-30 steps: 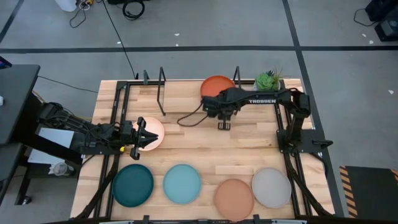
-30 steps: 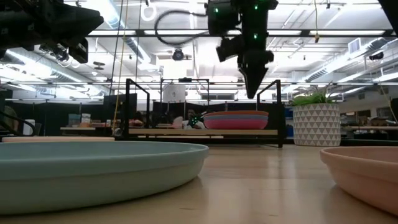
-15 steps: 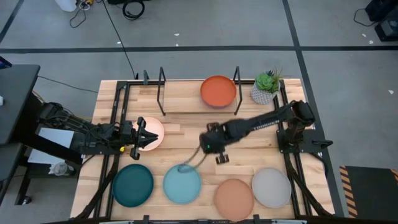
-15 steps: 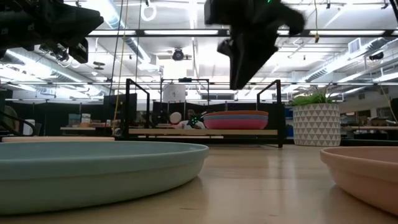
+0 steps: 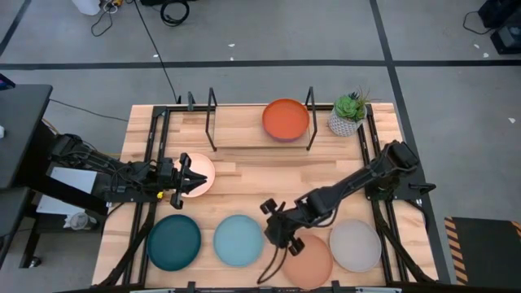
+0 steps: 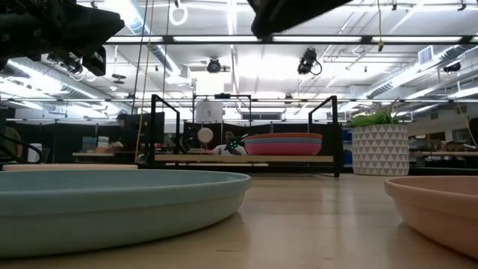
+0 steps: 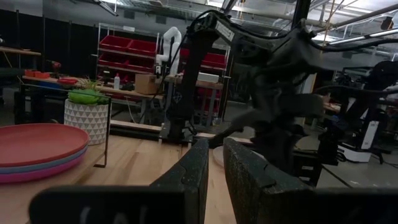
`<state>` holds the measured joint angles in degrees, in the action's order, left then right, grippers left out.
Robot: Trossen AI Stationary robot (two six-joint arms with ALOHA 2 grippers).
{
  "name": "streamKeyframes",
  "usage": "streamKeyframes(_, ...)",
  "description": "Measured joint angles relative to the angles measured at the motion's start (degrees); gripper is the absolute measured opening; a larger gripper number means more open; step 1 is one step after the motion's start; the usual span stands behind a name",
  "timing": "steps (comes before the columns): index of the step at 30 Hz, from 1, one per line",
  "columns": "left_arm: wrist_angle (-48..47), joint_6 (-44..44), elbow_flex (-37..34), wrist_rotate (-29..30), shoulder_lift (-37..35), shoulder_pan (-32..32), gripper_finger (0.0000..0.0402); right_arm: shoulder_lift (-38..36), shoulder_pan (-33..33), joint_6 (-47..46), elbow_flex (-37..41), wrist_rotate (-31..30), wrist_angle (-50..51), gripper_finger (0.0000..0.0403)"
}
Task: Place and stack plates onto a shelf
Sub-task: Put the brown plate on the shelf
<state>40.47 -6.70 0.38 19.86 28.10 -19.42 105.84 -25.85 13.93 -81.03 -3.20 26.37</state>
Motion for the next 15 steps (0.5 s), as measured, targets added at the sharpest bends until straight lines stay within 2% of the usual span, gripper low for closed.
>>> streamKeyframes(8, 0.0, 0.0, 0.0, 0.0, 0.0, 0.0, 0.0055, -0.1, -1.0, -1.2, 3.8, -1.3, -2.4, 0.0095)
streamKeyframes(15, 0.0, 0.0, 0.0, 0.0, 0.0, 0.0, 0.0055, 0.0, -1.2, -13.1, 8.1, 4.0, 2.4, 0.0095)
